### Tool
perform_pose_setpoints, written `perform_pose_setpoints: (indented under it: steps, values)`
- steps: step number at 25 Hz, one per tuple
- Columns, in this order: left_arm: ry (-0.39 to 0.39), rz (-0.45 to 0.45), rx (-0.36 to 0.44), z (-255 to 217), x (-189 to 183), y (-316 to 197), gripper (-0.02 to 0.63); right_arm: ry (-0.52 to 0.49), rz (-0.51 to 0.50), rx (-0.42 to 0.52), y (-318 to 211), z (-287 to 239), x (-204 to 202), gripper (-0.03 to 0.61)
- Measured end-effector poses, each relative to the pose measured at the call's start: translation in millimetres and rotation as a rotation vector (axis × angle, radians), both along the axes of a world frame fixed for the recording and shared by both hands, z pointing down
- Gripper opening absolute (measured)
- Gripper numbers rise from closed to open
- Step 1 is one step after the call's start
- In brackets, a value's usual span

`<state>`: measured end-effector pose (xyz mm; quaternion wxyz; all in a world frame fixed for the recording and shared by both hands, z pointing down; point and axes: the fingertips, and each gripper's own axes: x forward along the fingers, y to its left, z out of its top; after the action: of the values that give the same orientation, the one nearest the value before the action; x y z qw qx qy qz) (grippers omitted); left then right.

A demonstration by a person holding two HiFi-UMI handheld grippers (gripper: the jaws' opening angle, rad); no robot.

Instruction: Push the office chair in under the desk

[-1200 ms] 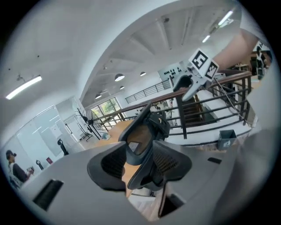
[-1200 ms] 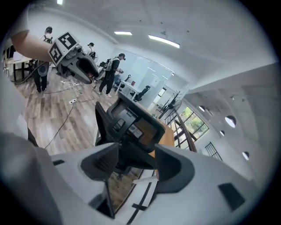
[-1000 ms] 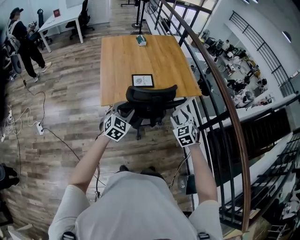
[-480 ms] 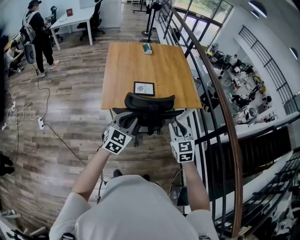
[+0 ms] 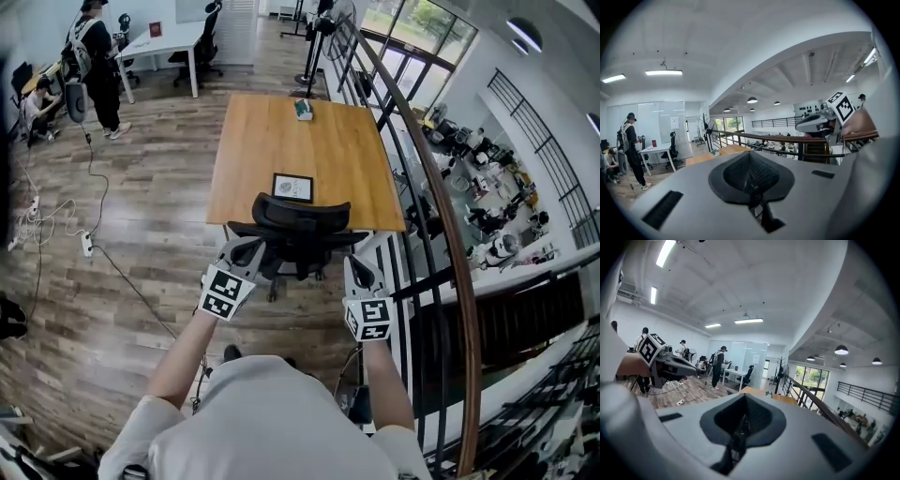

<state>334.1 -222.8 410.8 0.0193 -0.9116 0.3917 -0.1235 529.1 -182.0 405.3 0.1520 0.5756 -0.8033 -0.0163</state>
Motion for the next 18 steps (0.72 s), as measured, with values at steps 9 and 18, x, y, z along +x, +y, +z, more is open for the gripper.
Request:
perform_pose_setpoints:
  steps: [9, 18]
  values:
    - [0.000, -0.003, -0.016, 4.8, -0.6, 6.0, -0.005, -0.020, 0.015, -0.013, 5.0, 0.7, 8.8, 0.002]
    - [0.008, 0.004, -0.023, 7.0, 3.8, 5.8, -0.005, -0.021, 0.013, -0.017, 8.1, 1.5, 9.6, 0.002]
